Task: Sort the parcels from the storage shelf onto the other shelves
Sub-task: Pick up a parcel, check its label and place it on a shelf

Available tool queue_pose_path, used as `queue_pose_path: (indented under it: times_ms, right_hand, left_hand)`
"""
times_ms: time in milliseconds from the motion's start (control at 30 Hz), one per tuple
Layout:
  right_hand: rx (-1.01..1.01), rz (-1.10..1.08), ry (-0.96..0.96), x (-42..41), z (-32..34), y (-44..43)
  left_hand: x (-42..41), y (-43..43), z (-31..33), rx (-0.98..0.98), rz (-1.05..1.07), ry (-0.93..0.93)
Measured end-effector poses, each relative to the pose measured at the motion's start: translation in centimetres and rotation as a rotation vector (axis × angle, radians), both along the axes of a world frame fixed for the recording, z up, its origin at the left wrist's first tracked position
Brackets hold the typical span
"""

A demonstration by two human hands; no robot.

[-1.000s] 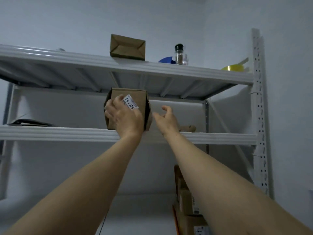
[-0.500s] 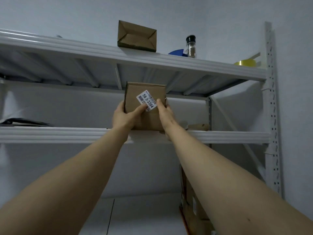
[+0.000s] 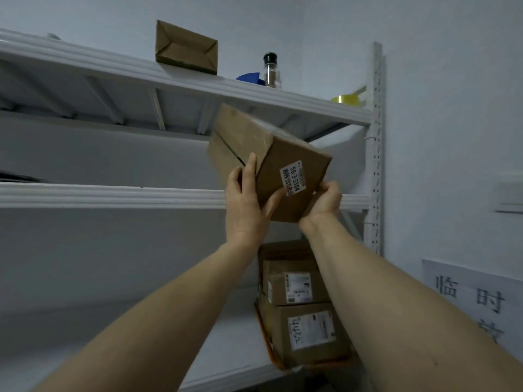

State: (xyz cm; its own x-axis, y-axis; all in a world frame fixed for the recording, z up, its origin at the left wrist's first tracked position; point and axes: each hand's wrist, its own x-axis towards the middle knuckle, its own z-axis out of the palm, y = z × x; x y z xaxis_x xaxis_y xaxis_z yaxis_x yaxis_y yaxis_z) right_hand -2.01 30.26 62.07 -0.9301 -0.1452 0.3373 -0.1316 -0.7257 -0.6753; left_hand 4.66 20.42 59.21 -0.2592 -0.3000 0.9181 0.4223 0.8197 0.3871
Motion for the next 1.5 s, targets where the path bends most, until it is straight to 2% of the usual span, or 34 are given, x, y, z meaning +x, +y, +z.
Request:
queue_pose_path:
  times_ms: [333,567,700,800,933,1167,1333,1500]
  right_hand:
    - [-0.229,-0.117,-0.095,2.3,-5.3,17.7]
    - [-0.385,-0.54,-0.287,4.9,-11.9,26.4]
    - [-0.388,-0.602,-0.395,6.2,-15.3,29.5]
    - [-0.309,-0.674,-0.471,5.9,-17.8,30.7]
    - [-0.201,-0.709,-0.557,5.2,-20.4,31.0]
    - [0.129,-0.573,-0.558,4.2,-21.7,30.0]
    - [0.359,-0.418,-0.548,3.7,-21.3,28.9]
    - [0.398,-0.307,-0.589,2.6,-23.0,29.0]
  left_hand:
    - [-0.1,15.0,-5.1,-0.325,-0.141,-0.085]
    - [-0.2,23.8,-10.7,-0.431,-0.424,-0.259]
    - [0.2,26.3,-13.6,-0.467,-0.58,-0.38]
    - [0.5,27.0,-15.1,-0.345,-0.698,-0.471]
    - [0.4,27.4,-16.9,0.138,-0.882,-0.621]
    - [-1.1,24.9,-19.5,0.548,-0.925,-0.885]
    - [-1.7,23.2,-21.0,0.762,-0.885,-0.916]
    - [-2.5,21.8,-20.2,0.857,-0.841,-0.965]
